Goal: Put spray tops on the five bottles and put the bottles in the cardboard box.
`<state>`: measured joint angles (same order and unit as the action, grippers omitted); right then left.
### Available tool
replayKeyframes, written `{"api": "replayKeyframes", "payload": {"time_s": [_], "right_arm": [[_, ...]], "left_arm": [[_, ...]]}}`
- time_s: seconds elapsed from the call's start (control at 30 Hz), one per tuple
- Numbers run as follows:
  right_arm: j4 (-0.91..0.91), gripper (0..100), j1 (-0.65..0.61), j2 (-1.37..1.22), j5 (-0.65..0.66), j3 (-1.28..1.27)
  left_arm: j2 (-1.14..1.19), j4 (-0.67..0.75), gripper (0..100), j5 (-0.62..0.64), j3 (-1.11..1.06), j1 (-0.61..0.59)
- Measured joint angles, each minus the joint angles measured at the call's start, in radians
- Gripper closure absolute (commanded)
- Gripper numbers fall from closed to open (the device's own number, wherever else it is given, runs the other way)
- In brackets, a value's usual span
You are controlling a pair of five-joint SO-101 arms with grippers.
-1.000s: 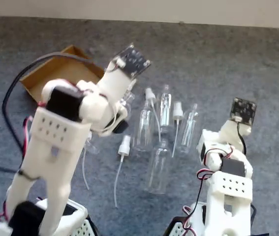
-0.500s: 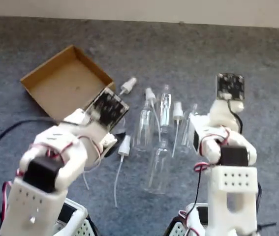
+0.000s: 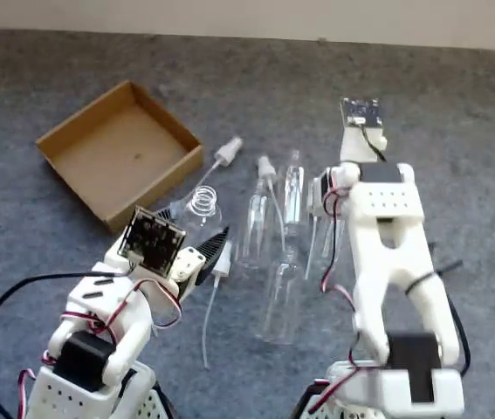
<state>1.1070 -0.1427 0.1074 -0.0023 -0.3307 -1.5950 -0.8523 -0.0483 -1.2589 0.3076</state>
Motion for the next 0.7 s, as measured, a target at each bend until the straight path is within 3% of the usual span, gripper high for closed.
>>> {"api": "replayKeyframes", "payload": {"time_s": [0.17, 0.4, 0.7], "right_arm": [[0.000, 88.0, -0.005, -0.170, 0.000, 0.137], [0.034, 87.6, -0.035, -0.353, 0.000, 0.311], [0.198, 87.1, -0.058, -0.569, 0.000, 0.565]], "left_arm": [[-0.143, 0.080, 88, 0.000, -0.149, -0.002], [-0.221, 0.086, 88, 0.107, -0.207, 0.000], [-0.221, 0.092, 88, 0.121, -0.236, 0.002]]}}
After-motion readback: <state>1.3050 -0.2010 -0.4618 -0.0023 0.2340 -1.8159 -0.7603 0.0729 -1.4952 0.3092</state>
